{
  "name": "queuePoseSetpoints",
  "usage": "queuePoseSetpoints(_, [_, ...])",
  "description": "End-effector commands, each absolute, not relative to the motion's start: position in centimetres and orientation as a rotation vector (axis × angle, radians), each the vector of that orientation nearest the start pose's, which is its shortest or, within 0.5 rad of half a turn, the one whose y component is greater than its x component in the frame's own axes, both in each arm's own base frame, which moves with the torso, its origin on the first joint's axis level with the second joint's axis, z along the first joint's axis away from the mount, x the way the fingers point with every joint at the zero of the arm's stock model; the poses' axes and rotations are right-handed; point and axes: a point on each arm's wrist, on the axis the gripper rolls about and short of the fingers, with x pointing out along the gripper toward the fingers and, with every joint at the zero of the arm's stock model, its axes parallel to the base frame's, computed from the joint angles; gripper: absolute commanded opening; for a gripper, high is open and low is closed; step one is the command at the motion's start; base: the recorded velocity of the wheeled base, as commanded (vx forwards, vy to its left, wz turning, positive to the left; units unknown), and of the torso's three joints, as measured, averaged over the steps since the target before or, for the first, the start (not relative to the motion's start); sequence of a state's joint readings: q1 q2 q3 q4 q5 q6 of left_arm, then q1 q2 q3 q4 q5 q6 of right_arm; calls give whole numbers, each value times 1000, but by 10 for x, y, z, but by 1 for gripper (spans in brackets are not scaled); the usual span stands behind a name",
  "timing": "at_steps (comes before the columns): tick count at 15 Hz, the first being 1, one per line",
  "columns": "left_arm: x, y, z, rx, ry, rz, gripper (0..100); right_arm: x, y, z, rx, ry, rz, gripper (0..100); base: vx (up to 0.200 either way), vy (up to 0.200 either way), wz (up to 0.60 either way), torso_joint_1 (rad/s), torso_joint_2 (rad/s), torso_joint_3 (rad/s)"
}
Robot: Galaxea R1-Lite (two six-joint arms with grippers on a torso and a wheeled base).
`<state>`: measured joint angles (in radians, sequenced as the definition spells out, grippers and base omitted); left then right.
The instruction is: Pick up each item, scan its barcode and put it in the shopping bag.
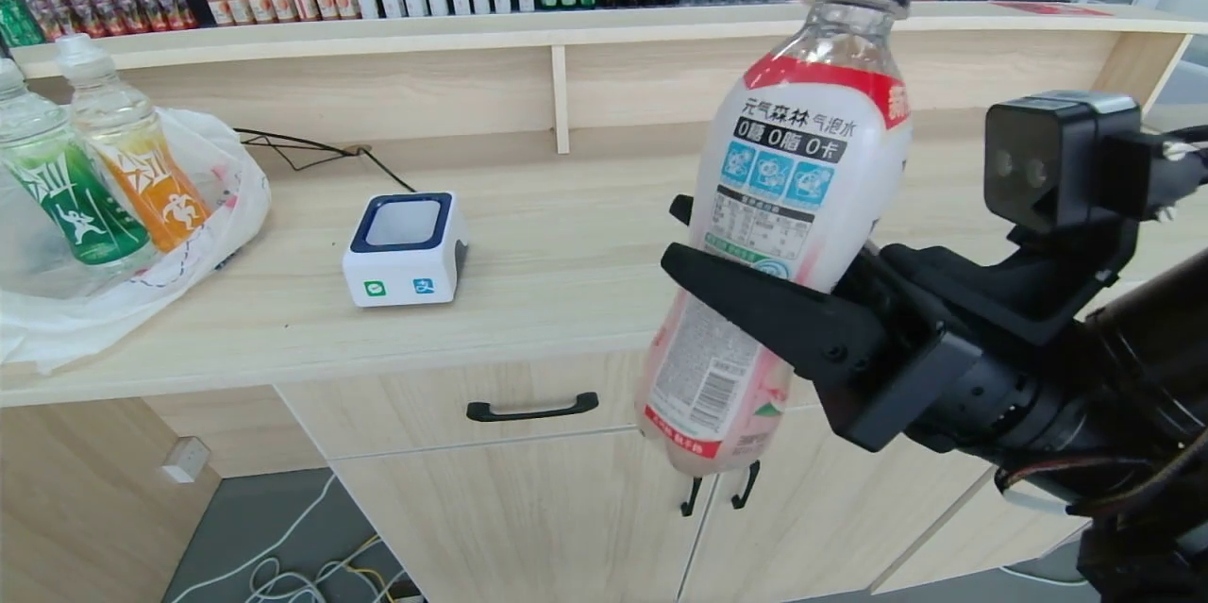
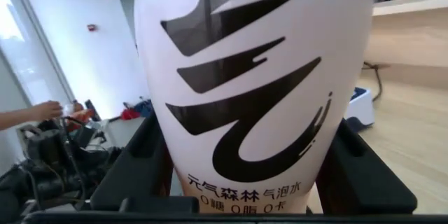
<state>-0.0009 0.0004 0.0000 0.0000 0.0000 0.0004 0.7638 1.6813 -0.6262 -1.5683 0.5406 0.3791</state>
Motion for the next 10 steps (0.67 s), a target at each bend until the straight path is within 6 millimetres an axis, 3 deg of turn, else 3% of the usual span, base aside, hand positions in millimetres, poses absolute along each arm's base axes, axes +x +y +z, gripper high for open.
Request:
queuePoseSetpoints(1, [-23,0,75,2,0,-2,100,195,206,218,382,-205,1461,0,0,0,0,0,0,0])
queuePoseSetpoints(5, [-23,0,75,0,0,-2,100,195,210,230,426,-167,1588,0,0,0,0,0,0,0])
queuePoseSetpoints(10, [-23,0,75,0,0,0,100,206,207,255,537,-164,1597,0,0,0,0,0,0,0])
